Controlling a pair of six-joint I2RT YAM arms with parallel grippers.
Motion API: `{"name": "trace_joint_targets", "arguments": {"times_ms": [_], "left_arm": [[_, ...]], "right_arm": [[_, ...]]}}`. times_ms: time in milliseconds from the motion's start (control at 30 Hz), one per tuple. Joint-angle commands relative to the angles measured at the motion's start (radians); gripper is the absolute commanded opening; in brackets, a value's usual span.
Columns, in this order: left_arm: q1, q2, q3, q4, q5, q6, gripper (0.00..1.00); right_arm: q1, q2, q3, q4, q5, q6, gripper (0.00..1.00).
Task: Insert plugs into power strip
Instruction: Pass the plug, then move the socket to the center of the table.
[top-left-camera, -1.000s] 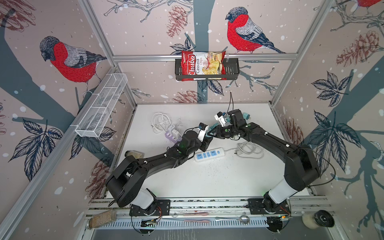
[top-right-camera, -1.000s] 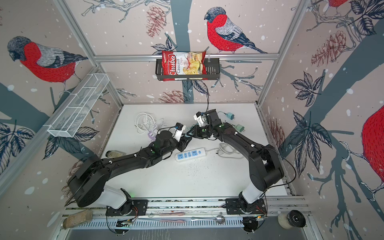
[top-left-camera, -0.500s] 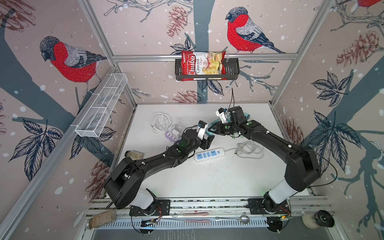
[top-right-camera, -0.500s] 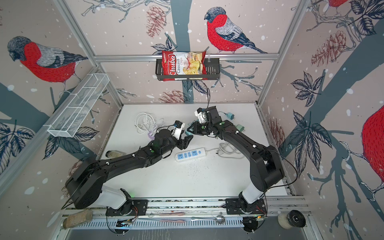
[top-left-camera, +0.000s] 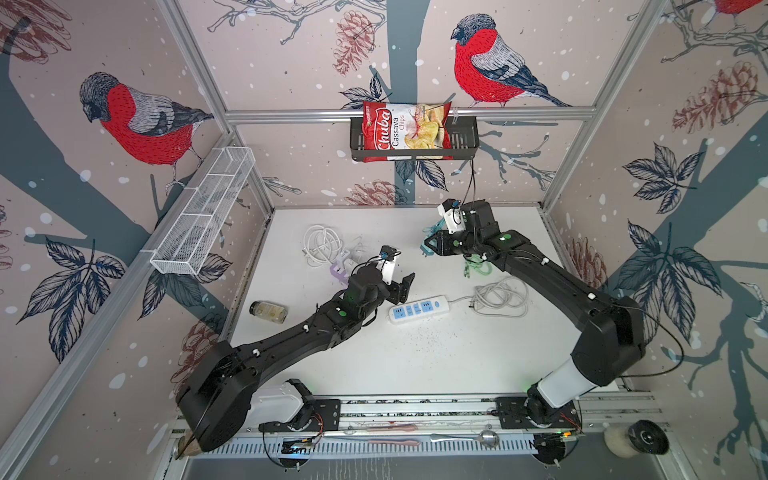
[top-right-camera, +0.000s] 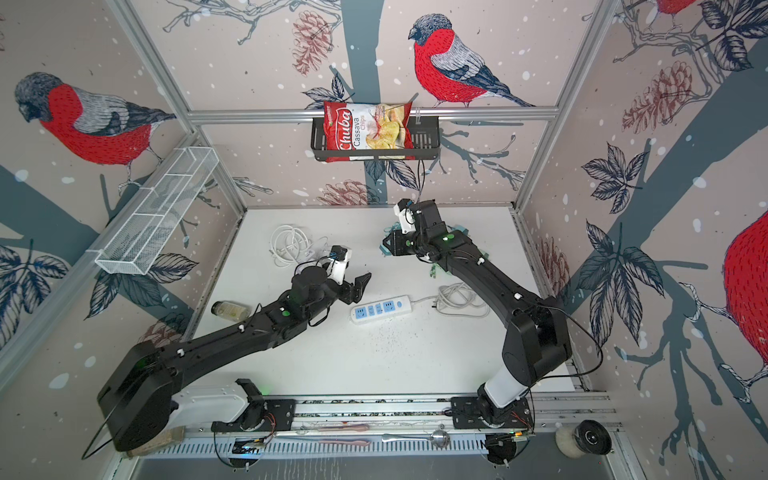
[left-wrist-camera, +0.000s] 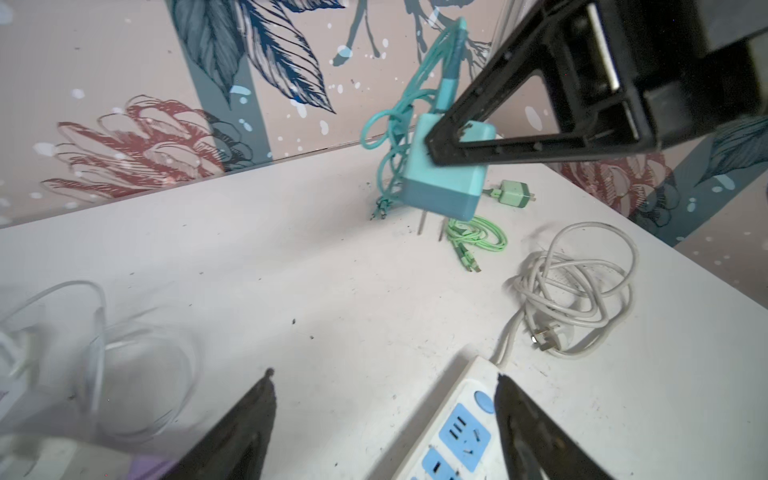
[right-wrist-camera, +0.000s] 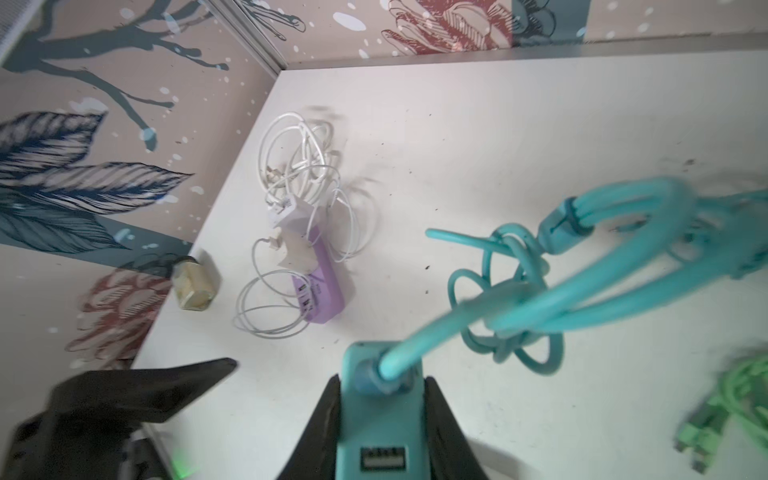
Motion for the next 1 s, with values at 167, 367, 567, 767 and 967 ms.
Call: {"name": "trace_joint_targets", "arguments": {"times_ms": [167,367,567,767,967], "left_arm": [[0.003,-0.176,-0.088,-0.108,-0.244,-0.07,0.93],[0.006,-0.282,-0.13,-0.21,-0.332,-0.138,0.95],[0.011,-0.353,-0.171,-0.26,-0.362,-0.19,0.97],[0.013,-0.391,-0.19,-0.29,-0.37,-0.218,0.97],[0.013,-0.408,-0.202,-0.297,-0.371,-0.23,0.97]], "right_arm": [[0.046,-0.012,-0.065,0.061,0.118,-0.198,0.0],[0.118,0.01,-0.097,0.09,0.175,-0.252,0.0],[0.226,0.051,-0.13,0.139,0.243,-0.328,0.0],[0.265,0.078,-0.157,0.187,0.235,-0.336,0.0],[0.304,0.063,-0.208,0.226,0.223,-0.332,0.0]]}}
